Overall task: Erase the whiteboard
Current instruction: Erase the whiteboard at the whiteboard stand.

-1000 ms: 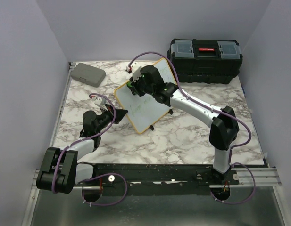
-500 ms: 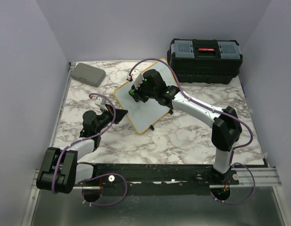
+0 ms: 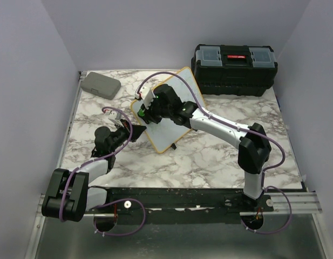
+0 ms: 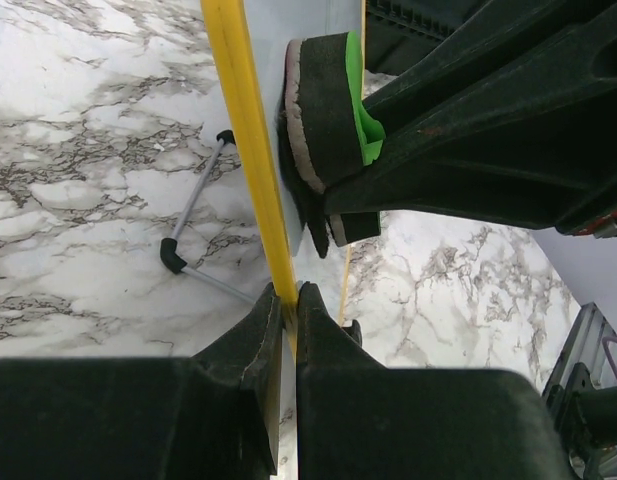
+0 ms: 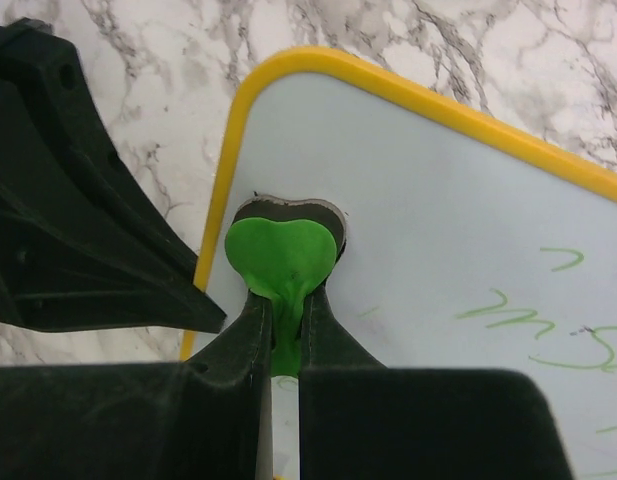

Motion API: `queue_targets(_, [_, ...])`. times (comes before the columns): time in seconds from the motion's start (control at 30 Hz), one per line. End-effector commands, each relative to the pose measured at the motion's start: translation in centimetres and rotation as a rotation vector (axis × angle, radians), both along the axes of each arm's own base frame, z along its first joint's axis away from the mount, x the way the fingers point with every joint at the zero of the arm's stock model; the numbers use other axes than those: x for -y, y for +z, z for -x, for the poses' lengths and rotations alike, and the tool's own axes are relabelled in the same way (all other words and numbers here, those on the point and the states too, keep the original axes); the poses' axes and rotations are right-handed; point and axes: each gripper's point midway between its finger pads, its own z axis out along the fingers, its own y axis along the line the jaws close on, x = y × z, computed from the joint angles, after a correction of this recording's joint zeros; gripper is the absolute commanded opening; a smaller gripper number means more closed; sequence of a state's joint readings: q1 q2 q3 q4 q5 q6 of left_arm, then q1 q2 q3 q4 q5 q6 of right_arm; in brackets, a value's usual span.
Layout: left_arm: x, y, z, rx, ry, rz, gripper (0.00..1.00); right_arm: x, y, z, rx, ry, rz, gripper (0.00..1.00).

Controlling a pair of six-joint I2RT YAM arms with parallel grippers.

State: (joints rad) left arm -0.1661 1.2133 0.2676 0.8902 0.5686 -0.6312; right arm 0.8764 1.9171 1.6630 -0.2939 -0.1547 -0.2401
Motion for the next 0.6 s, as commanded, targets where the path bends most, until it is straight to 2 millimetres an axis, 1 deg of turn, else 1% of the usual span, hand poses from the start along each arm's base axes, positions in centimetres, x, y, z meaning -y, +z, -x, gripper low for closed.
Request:
queue_targets(0.0, [1.0,0.7,0.6,0.069,-0.079,-0.043,0.0,3.6,-2.6,-2.9,0.051,-0.171,0.12,0.01])
queue_targets(0.07, [1.0,0.7,0.6,0.068,-0.079,-0.042,0.0,4.5,-1.9,-4.4,0.064,-0.23,0.107,0.01])
queue_targets(0.13, [1.0,0.6,0.7,0.067,-0.079,-0.043,0.0,4.7,-0.8,-5.3,0.081,-0.26,0.087,0.01])
queue_targets(0.23, [1.1,0.5,0.7,0.065,-0.082,-0.043,0.0,3.6,0.6,-5.8,0.089,-0.249,0.046,0.01])
queue_targets(0.33, [1.1,0.6,0.7,0.067,-0.081,-0.042,0.0,2.5,1.5,-6.3,0.081,-0.242,0.022,0.01])
queue_targets(0.43, [1.1,0.7,0.6,0.067,-0.082,-0.045,0.0,1.4,2.3,-5.8,0.068,-0.204,-0.004,0.01])
queue_targets(0.5, [1.1,0.7,0.5,0.066,-0.084,-0.044,0.0,0.5,2.2,-4.8,0.05,-0.154,-0.009,0.01])
queue_targets(0.57, [1.2,0.7,0.5,0.066,-0.084,-0.043,0.0,-0.1,1.6,-3.6,0.025,-0.102,-0.001,0.01])
